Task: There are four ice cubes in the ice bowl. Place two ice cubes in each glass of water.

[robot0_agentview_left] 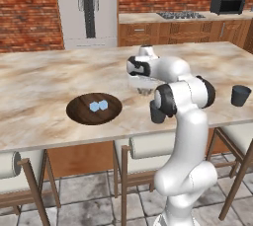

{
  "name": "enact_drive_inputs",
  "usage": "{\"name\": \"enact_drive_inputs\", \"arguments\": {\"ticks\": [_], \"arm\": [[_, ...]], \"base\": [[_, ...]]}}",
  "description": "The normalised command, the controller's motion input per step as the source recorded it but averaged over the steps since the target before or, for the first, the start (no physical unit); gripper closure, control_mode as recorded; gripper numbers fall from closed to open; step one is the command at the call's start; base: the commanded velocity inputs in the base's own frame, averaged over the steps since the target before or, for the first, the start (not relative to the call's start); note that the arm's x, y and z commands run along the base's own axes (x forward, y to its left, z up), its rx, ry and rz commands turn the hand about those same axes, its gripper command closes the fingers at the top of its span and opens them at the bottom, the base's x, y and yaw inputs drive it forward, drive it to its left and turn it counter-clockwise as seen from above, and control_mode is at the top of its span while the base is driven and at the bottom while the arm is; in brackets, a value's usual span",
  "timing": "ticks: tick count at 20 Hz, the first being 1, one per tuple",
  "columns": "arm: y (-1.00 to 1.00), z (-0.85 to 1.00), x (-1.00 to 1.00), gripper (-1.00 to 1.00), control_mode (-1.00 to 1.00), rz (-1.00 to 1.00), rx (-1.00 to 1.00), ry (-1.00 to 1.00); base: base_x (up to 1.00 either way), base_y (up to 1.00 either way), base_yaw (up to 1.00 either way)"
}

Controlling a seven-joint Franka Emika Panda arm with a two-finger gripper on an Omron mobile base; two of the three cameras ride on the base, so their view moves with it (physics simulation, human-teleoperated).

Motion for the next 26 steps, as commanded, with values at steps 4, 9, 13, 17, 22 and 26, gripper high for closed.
{"name": "enact_drive_inputs", "arguments": {"ticks": [4, 9, 13, 17, 22, 26], "arm": [[-1.00, 0.17, 0.00, 1.00, -1.00, -0.17, -0.04, 0.00], [-1.00, 0.20, 0.00, 1.00, -1.00, -0.15, -0.03, 0.00], [-1.00, 0.11, 0.00, 1.00, -1.00, -0.15, -0.02, 0.00], [-0.22, 0.03, -0.19, 1.00, -1.00, -0.14, 0.00, 0.00], [0.17, 0.00, -0.24, 1.00, -1.00, -0.11, 0.00, -0.02], [0.42, 0.00, -0.16, 1.00, -1.00, -0.08, 0.00, -0.01]], "base": [[0.00, 0.00, 0.00], [0.00, 0.00, 0.00], [0.00, 0.00, 0.00], [0.00, 0.00, 0.00], [0.00, 0.00, 0.00], [0.00, 0.00, 0.00]]}}
